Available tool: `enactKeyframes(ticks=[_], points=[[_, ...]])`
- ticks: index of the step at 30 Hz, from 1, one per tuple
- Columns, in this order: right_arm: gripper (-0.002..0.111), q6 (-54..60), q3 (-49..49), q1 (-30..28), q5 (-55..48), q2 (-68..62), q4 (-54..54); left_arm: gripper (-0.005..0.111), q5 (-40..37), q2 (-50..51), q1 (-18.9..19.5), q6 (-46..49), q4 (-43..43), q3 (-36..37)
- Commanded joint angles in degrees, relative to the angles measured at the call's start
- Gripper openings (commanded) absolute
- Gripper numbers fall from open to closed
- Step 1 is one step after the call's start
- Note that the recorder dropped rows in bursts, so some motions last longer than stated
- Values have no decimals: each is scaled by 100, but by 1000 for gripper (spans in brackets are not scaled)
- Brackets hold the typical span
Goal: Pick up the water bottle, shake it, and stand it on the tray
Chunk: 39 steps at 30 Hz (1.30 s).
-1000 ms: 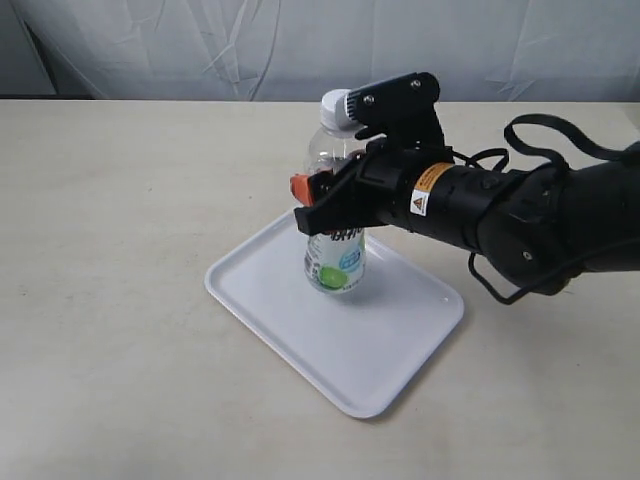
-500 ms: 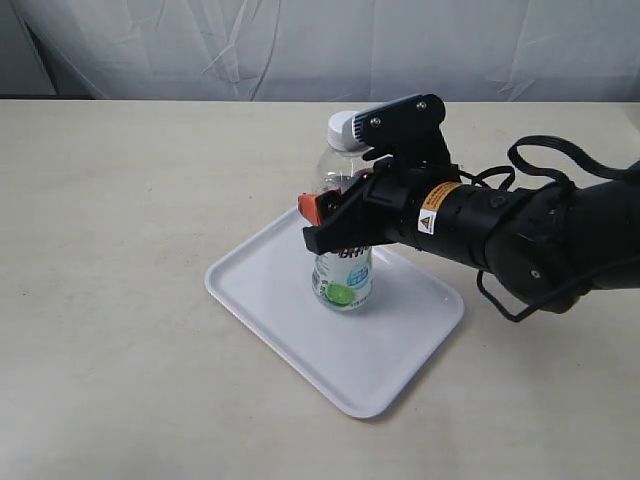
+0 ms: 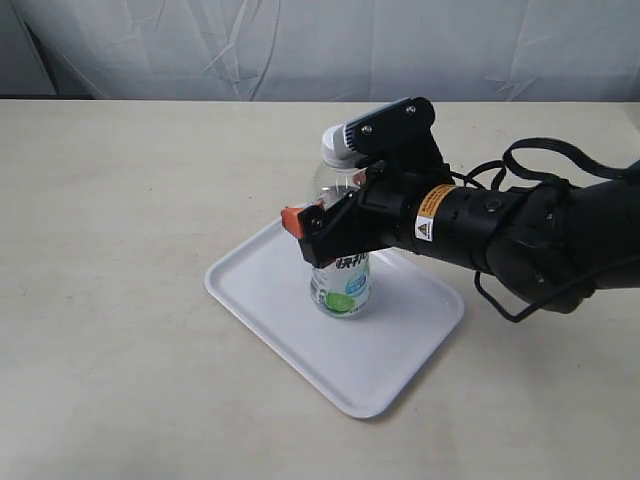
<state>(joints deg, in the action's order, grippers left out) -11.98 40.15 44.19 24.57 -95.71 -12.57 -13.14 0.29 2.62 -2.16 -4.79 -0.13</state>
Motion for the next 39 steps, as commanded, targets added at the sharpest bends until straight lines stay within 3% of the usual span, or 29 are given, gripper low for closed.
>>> enactKeyframes(ticks=[1,13,19,22,25,28,29,34,39], points=[[95,16,18,-11,121,12,-42,0,25,-29,8,-45,-4,13],[95,183,26,-11,268,1221,-42,0,25,-29,8,-45,-4,13],[94,183,484,-11,-1329,1973,-42,0,25,-29,8,-45,-4,13],[78,183,760,-11,-1893,2358,-42,0,25,-29,8,-45,-4,13],[47,183,933,-11,-2235,2764,-42,0,25,-29,8,-45,-4,13],[6,183,932,-11,-2457,3189,-42,0,25,-29,8,-45,-4,13],[1,183,932,-11,-2543,3312,-42,0,25,-29,8,-45,-4,13],[2,183,846,-11,-3430,3848,-42,0,25,-29,8,-45,-4,13],[2,158,389,-11,-3540,4437,-42,0,25,-29,8,-45,-4,13]])
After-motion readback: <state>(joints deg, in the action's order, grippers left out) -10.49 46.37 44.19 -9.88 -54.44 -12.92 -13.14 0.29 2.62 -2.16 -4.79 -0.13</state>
